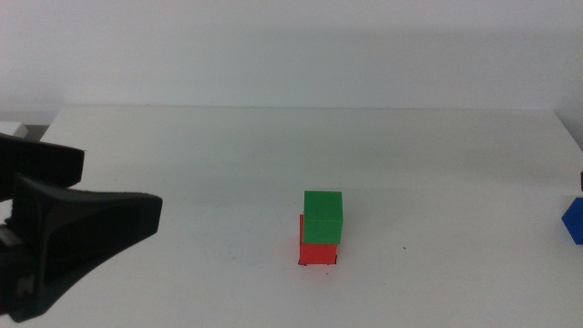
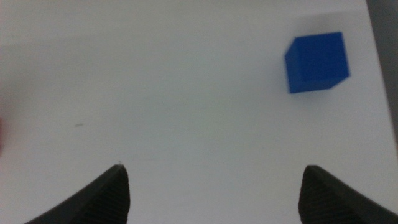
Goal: Stack red cubes first, then green, then blue cubes in a specific spot.
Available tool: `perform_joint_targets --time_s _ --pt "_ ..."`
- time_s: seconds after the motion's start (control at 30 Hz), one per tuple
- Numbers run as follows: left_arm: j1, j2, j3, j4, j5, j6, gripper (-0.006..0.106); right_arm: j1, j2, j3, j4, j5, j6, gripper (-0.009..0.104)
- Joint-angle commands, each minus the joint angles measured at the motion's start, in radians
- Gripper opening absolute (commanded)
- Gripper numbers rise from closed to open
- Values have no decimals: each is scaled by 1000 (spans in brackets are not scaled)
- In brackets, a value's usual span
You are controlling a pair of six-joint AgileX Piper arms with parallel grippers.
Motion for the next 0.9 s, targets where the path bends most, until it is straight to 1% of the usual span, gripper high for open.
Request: perform_joint_targets --time_s 0.0,0.07,0.17,0.23,0.37,0.43,0.53,0.6,0.77,0.87 --pt "1 -9 2 2 -22 -43 94 -49 66 -25 -25 3 -42 93" --pt "1 -9 -3 15 -19 -66 94 -120 129 -34 -13 -1 -115 93" --pt "1 9 -20 53 -19 -66 94 -220 228 -39 31 -43 -207 93" --pt "1 20 -35 72 -19 -66 94 -248 298 -39 20 -96 -219 93" --pt "1 48 -63 76 -21 -66 94 -250 419 -41 -49 -181 -246 93" --pt "1 61 -72 76 -23 -66 94 -250 483 -52 -53 -226 -257 93" --pt "1 91 -85 87 -21 -81 94 -250 600 -129 -88 -228 -256 93" --pt "1 102 -94 100 -18 -86 94 -250 655 -175 -109 -203 -254 93" --pt "1 117 -101 160 -27 -155 94 -250 765 -273 -109 -181 -254 93" --pt "1 118 -101 163 -25 -162 94 -250 809 -281 -110 -179 -256 92"
